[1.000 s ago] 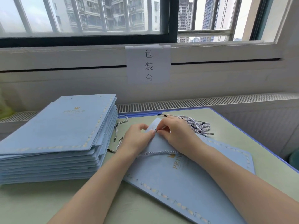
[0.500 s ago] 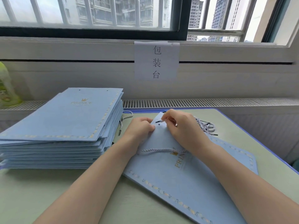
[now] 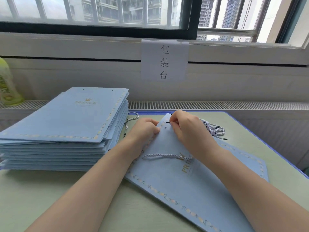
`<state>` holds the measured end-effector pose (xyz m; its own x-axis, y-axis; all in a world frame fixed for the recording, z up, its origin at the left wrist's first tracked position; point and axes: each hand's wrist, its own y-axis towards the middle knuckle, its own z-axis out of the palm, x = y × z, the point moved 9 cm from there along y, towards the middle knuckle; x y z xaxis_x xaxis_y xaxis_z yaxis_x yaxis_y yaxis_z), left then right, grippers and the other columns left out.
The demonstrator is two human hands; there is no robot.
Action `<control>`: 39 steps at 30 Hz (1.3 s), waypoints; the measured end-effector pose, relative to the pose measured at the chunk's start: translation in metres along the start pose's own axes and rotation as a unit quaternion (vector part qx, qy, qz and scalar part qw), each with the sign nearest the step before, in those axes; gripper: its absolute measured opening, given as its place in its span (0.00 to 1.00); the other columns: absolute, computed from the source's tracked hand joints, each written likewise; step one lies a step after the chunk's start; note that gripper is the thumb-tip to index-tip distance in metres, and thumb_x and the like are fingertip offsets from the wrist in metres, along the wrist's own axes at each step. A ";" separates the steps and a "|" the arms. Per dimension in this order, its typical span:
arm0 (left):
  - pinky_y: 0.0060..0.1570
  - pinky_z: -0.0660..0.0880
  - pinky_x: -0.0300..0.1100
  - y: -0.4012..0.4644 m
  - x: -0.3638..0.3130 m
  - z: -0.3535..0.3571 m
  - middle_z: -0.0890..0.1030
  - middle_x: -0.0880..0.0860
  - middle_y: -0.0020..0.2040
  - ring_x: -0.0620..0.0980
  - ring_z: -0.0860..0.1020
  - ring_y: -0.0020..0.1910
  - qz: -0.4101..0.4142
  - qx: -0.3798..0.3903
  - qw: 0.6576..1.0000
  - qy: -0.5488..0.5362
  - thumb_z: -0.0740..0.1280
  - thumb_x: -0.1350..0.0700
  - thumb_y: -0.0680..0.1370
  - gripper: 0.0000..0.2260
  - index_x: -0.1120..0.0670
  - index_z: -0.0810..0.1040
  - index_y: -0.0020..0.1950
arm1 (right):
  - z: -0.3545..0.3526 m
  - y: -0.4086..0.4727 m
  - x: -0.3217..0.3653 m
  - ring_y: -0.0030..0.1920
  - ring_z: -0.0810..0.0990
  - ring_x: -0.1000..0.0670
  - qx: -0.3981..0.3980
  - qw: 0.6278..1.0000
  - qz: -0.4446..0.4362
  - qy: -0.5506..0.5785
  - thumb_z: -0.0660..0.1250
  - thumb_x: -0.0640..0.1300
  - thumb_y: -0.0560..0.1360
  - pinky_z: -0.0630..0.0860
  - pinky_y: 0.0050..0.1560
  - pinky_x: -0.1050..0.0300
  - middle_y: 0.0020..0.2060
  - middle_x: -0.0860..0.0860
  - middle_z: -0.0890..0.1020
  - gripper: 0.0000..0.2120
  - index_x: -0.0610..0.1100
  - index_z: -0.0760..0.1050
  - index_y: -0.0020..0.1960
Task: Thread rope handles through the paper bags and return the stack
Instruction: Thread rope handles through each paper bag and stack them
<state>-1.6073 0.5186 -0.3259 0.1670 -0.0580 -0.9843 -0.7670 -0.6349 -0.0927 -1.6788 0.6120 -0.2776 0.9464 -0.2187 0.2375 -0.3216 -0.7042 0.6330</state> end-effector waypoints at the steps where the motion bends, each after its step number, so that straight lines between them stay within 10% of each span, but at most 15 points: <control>1: 0.35 0.72 0.38 0.000 0.000 0.000 0.78 0.57 0.38 0.52 0.75 0.34 0.002 0.002 1.000 -0.004 0.60 0.70 0.75 0.09 0.61 0.77 0.48 | -0.002 0.001 0.001 0.41 0.75 0.40 -0.001 1.000 -0.006 -0.002 0.60 0.36 0.77 0.71 0.42 0.47 0.41 0.44 0.79 0.04 0.38 0.74 0.46; 12: 0.31 0.74 0.35 0.001 -0.006 0.000 0.80 0.56 0.36 0.48 0.77 0.30 0.039 0.000 0.999 -0.024 0.62 0.69 0.74 0.09 0.60 0.81 0.44 | 0.001 -0.001 0.012 0.39 0.71 0.46 0.018 0.999 -0.042 0.018 0.63 0.35 0.76 0.61 0.38 0.57 0.41 0.46 0.77 0.06 0.39 0.79 0.47; 17: 0.34 0.71 0.39 0.007 0.015 0.000 0.75 0.58 0.43 0.52 0.73 0.37 -0.077 0.041 0.987 -0.134 0.63 0.62 0.73 0.09 0.62 0.80 0.50 | -0.001 -0.002 0.005 0.40 0.75 0.47 -0.008 0.995 -0.005 0.095 0.67 0.33 0.72 0.70 0.40 0.55 0.39 0.49 0.77 0.04 0.40 0.78 0.43; 21: 0.37 0.64 0.36 0.003 0.020 0.002 0.74 0.53 0.35 0.47 0.67 0.32 -0.125 0.075 0.969 -0.199 0.66 0.64 0.70 0.04 0.59 0.79 0.37 | -0.001 -0.002 0.008 0.41 0.70 0.52 -0.011 0.996 -0.014 0.083 0.66 0.35 0.74 0.64 0.43 0.71 0.38 0.55 0.73 0.06 0.42 0.80 0.47; 26: 0.32 0.78 0.37 0.006 0.023 0.006 0.82 0.55 0.33 0.48 0.79 0.29 -0.134 0.097 0.951 -0.260 0.58 0.67 0.79 0.15 0.61 0.83 0.41 | -0.007 -0.001 -0.010 0.42 0.74 0.53 -0.005 0.993 0.038 0.113 0.68 0.38 0.75 0.65 0.44 0.73 0.42 0.51 0.76 0.05 0.42 0.79 0.50; 39: 0.24 0.74 0.34 0.006 0.011 0.008 0.81 0.55 0.30 0.47 0.76 0.22 -0.049 0.113 0.987 -0.101 0.61 0.71 0.76 0.12 0.59 0.82 0.44 | -0.005 -0.002 -0.009 0.47 0.75 0.50 0.029 0.990 0.031 0.132 0.68 0.42 0.75 0.66 0.45 0.65 0.44 0.50 0.77 0.02 0.43 0.78 0.47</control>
<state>-1.6151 0.5198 -0.3387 0.1376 0.1651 -0.9766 -0.8754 -0.4410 -0.1979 -1.6866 0.6188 -0.2769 0.8819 -0.0846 0.4637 -0.3700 -0.7337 0.5699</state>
